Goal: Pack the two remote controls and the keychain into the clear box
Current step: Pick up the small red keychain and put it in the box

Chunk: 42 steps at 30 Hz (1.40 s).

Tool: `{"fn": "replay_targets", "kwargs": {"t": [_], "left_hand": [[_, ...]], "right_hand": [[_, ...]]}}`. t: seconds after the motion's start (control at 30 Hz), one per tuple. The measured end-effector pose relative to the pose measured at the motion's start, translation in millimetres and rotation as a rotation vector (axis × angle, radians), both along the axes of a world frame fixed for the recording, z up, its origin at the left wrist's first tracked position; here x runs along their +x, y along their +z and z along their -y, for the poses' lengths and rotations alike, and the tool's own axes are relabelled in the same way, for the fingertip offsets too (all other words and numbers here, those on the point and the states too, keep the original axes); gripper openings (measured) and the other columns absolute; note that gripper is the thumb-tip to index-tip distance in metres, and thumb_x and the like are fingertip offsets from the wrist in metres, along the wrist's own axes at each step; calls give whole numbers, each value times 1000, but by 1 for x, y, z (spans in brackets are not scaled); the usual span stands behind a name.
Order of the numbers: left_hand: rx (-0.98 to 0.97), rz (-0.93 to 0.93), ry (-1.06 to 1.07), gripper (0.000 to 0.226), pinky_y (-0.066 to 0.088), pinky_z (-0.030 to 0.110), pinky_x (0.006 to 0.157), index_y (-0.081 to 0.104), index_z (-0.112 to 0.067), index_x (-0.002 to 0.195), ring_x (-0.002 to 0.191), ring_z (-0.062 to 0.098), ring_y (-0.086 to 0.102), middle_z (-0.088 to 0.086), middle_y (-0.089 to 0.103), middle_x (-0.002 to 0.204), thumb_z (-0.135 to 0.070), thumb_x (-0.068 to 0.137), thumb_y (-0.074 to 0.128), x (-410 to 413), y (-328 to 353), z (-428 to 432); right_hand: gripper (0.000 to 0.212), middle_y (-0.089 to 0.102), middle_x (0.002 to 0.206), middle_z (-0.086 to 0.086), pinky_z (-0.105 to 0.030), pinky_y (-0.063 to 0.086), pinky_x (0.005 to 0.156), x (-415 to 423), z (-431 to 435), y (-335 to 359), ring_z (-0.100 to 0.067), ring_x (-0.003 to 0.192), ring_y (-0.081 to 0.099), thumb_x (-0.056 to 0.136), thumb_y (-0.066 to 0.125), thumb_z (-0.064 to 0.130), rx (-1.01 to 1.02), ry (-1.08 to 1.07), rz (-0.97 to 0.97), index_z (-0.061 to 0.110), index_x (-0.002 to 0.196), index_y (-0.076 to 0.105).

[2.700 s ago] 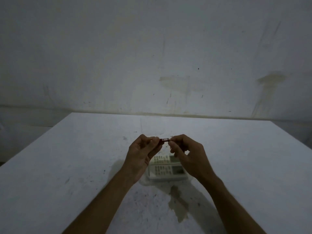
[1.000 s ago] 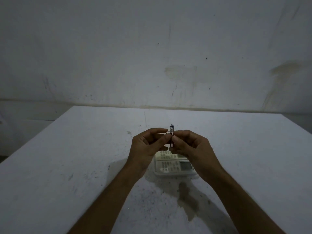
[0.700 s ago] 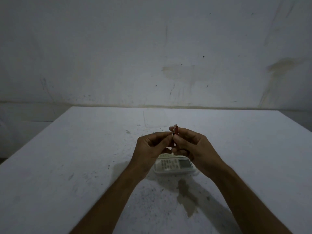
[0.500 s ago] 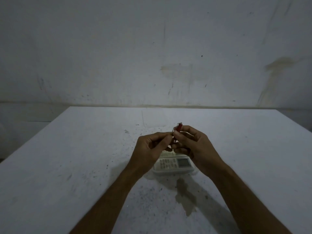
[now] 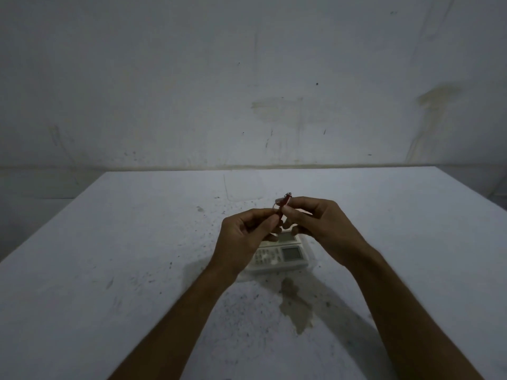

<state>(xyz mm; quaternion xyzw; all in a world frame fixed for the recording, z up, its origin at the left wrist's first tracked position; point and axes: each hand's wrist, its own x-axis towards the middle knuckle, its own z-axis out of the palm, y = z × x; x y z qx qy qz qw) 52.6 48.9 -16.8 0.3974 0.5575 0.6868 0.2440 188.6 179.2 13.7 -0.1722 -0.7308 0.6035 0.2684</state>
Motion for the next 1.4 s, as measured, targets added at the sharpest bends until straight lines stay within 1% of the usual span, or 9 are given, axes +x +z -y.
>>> {"fn": "replay_targets", "kwargs": {"t": [0.1,0.33,0.43,0.57,0.7,0.83,1.0,1.23,1.4], "left_hand": [[-22,20,-30,22,62,31,77,75,-3,114,87,24,78,12,80,95,-8,93,69,-1,1,1],[-111,-172,-35,20,63,33,80,80,-12,104,81,16,78,-1,81,89,-25,91,73,2,4,2],[-241,-625,118,43,59,29,87,77,-27,106,88,5,71,-14,76,98,-62,86,62,-2,-6,1],[-383,-1109,48,85,31,41,117,57,-32,138,134,14,48,-9,57,146,-86,72,58,-8,-24,-2],[-548,-1213,-29,111,15,44,124,37,-30,153,149,19,32,-3,40,161,-98,66,40,-8,-40,-9],[-523,-1236,12,110,18,44,122,42,-28,149,145,21,39,-2,48,155,-99,66,35,-13,-46,-13],[-570,-1288,17,106,14,44,123,41,-30,150,148,19,34,-5,43,158,-99,68,35,-14,-52,-16],[-542,-1312,28,104,17,45,123,45,-31,148,147,19,36,-5,46,156,-98,70,30,-16,-51,-17],[-550,-1308,17,112,18,47,124,47,-29,148,148,19,35,-4,45,158,-100,67,19,-17,-50,-16]], "right_hand": [[27,78,107,-9,-44,57,86,-1,3,-4,-23,90,72,93,70,25,11,-13,-10,21,119,76],[37,76,103,-10,-21,54,83,14,3,-5,-15,98,73,96,66,14,60,32,-19,20,133,65],[34,79,102,-3,-18,54,83,23,-3,-4,-12,102,74,96,68,17,75,4,82,25,128,68],[27,77,104,12,-30,49,90,28,-24,-14,-6,102,69,94,71,30,383,-171,462,35,120,70],[27,75,100,17,-29,43,92,30,-33,-22,3,98,63,92,73,31,612,-97,611,33,119,70],[27,71,88,26,-35,49,99,26,-38,-19,0,99,66,89,74,32,722,-34,696,35,116,73],[30,79,98,14,-41,54,98,17,-39,-11,-3,93,69,87,77,33,804,21,768,31,117,75],[27,80,97,8,-49,47,104,5,-33,-16,-19,105,68,85,74,35,909,-135,794,33,112,75],[20,80,94,11,-47,50,101,6,-34,-19,-14,99,69,83,80,40,971,-209,729,30,100,81]]}}
